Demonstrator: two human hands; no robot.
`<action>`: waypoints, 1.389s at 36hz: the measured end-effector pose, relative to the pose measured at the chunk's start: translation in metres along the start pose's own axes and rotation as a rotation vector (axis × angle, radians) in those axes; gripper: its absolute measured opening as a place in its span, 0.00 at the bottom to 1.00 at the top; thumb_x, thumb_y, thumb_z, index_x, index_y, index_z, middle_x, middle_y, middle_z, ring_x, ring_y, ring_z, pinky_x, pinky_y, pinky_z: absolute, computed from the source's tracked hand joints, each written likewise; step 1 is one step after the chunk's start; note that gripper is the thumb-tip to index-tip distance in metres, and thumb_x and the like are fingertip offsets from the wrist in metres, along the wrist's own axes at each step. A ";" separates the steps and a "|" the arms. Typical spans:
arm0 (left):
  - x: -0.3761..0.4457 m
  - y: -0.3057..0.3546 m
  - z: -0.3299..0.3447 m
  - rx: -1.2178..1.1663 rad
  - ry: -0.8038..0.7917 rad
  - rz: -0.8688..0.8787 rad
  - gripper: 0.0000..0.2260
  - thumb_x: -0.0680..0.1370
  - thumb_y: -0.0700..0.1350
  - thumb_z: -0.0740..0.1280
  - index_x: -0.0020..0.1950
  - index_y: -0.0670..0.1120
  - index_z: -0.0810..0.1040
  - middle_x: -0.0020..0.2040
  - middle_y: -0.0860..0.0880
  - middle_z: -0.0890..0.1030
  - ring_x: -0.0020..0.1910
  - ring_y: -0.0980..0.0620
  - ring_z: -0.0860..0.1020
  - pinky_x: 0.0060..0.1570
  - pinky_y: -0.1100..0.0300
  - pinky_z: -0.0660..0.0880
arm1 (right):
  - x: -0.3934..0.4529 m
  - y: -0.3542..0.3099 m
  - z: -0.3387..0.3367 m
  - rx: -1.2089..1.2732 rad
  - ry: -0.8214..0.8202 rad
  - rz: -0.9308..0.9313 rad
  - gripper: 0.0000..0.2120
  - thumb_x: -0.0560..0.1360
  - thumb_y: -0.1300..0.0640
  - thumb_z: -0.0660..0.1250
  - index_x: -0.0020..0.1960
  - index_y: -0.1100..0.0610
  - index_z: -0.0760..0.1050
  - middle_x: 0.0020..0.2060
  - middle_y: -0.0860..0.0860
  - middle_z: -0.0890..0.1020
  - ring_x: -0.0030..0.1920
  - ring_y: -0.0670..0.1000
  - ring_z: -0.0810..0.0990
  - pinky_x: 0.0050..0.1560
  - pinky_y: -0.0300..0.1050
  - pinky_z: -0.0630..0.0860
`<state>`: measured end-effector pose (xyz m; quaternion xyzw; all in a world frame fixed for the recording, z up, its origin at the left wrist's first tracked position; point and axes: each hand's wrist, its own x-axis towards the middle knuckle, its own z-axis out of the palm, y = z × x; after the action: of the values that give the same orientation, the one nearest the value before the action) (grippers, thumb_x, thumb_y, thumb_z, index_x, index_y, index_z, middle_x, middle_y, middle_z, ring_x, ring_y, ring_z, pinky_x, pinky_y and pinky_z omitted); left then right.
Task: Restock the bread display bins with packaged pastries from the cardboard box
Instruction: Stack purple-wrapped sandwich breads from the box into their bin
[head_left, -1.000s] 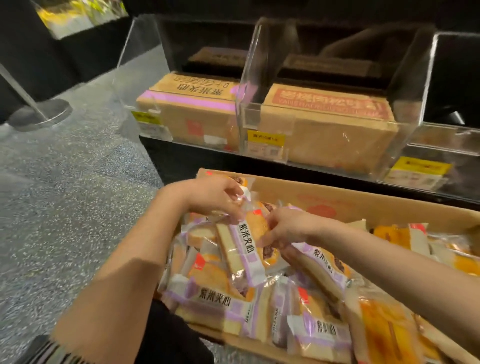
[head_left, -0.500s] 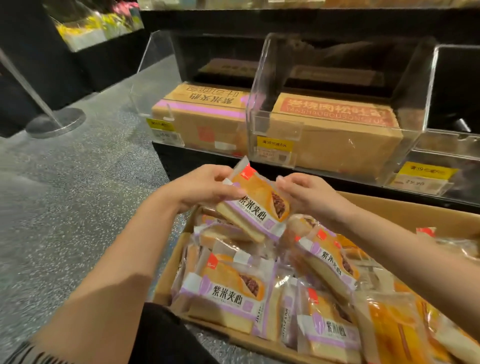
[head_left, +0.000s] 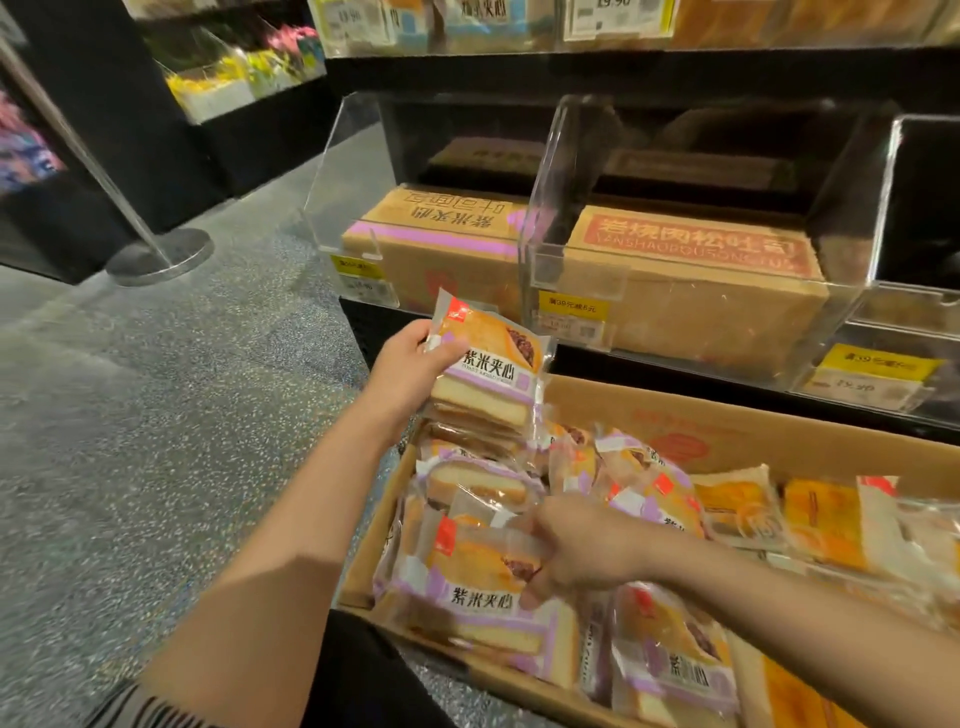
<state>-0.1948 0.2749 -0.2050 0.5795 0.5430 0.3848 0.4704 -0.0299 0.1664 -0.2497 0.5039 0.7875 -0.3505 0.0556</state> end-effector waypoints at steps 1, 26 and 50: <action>0.000 0.001 0.001 -0.003 0.002 0.003 0.02 0.77 0.45 0.68 0.45 0.51 0.78 0.47 0.45 0.82 0.45 0.47 0.78 0.44 0.53 0.71 | -0.001 0.004 -0.009 0.055 0.024 0.002 0.16 0.69 0.54 0.76 0.35 0.52 0.68 0.29 0.48 0.73 0.33 0.48 0.72 0.26 0.34 0.63; 0.009 0.018 0.047 -0.355 -0.093 0.022 0.31 0.57 0.59 0.77 0.55 0.46 0.78 0.51 0.46 0.84 0.52 0.46 0.83 0.59 0.42 0.76 | -0.013 0.033 -0.104 0.871 1.086 0.152 0.16 0.66 0.52 0.77 0.40 0.63 0.77 0.36 0.60 0.82 0.40 0.60 0.80 0.40 0.54 0.78; 0.026 0.024 -0.007 -0.606 -0.079 -0.014 0.38 0.58 0.70 0.71 0.59 0.47 0.77 0.49 0.45 0.85 0.48 0.47 0.84 0.46 0.51 0.81 | 0.005 -0.015 -0.148 0.906 0.800 0.179 0.09 0.75 0.63 0.68 0.55 0.60 0.75 0.51 0.56 0.83 0.49 0.55 0.84 0.47 0.50 0.82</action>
<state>-0.1918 0.3027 -0.1819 0.4235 0.3885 0.5032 0.6454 -0.0058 0.2563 -0.1335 0.6343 0.4744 -0.4281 -0.4351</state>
